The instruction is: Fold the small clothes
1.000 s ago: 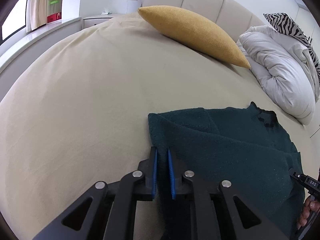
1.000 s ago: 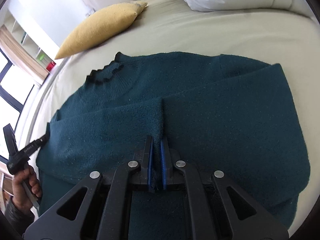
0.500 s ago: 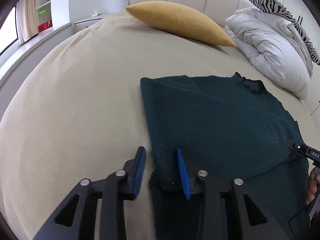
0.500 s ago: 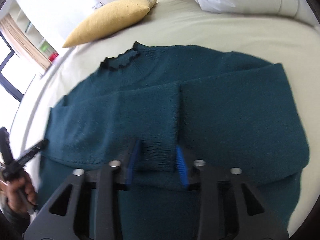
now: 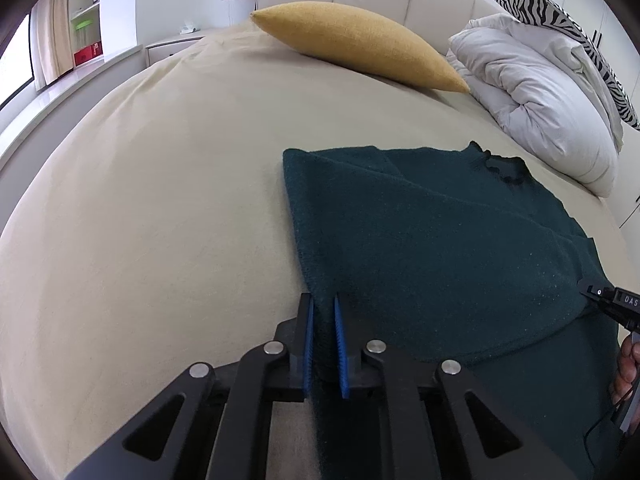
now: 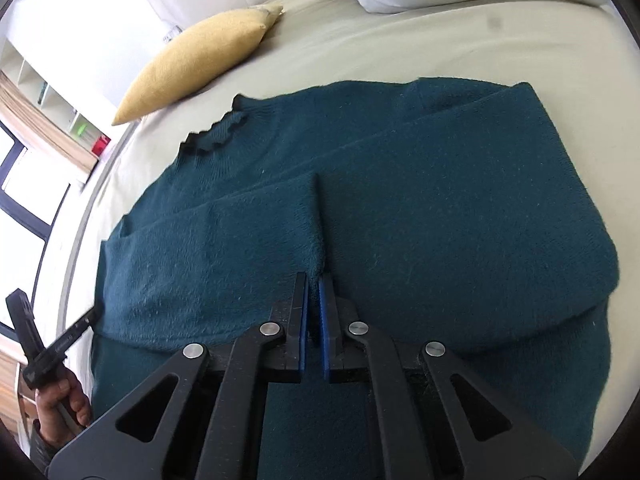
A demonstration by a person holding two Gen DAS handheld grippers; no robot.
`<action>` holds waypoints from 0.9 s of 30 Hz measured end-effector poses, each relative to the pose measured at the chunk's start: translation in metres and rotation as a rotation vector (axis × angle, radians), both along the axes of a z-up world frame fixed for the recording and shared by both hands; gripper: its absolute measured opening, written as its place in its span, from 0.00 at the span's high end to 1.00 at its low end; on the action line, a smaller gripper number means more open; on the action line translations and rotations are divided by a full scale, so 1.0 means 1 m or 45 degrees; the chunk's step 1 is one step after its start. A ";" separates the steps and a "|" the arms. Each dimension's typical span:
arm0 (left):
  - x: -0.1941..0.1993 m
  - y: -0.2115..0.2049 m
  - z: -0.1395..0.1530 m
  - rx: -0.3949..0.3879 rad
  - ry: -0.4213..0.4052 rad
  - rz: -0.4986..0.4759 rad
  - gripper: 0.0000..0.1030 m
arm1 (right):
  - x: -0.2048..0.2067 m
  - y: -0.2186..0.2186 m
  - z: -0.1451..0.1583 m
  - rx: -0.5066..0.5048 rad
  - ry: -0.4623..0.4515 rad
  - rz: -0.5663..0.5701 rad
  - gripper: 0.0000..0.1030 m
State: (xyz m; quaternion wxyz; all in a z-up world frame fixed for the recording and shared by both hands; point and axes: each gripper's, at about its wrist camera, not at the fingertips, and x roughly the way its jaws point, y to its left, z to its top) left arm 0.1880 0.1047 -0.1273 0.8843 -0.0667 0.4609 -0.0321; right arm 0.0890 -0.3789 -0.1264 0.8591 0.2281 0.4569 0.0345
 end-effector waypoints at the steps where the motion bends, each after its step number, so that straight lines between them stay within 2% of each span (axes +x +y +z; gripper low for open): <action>1: 0.000 0.001 0.000 -0.007 -0.001 0.003 0.88 | 0.001 -0.001 0.001 0.009 -0.001 -0.014 0.97; 5: -0.004 0.002 0.001 -0.020 -0.028 0.000 0.87 | 0.001 0.009 0.021 -0.122 -0.067 0.003 0.97; 8: -0.005 0.000 0.001 -0.012 -0.037 0.004 0.85 | 0.003 0.007 0.036 -0.138 -0.110 0.000 0.97; 10: -0.005 -0.001 0.001 0.000 -0.040 0.001 0.85 | 0.007 0.007 0.037 -0.143 -0.098 0.007 0.97; 12: -0.004 0.000 0.000 -0.003 -0.039 0.000 0.84 | 0.008 0.009 0.025 -0.172 -0.039 0.023 0.97; 13: -0.003 0.000 -0.001 -0.005 -0.037 0.000 0.83 | 0.009 0.009 0.012 -0.172 0.010 0.032 0.97; 15: -0.003 0.001 -0.002 -0.009 -0.035 -0.002 0.82 | 0.005 0.000 0.001 -0.103 -0.034 0.020 0.98; 18: 0.000 0.002 -0.002 -0.019 -0.024 0.001 0.82 | 0.004 -0.013 -0.001 0.019 -0.037 -0.013 0.97; 20: -0.001 0.002 -0.001 -0.026 -0.022 0.004 0.81 | 0.000 -0.013 0.006 0.002 -0.034 -0.003 0.92; 24: -0.014 0.009 0.009 -0.089 -0.010 0.050 0.64 | -0.039 -0.025 0.023 -0.047 -0.051 -0.072 0.92; 27: -0.041 0.014 0.021 -0.121 -0.039 0.056 0.56 | -0.091 -0.054 0.034 0.007 -0.098 -0.163 0.91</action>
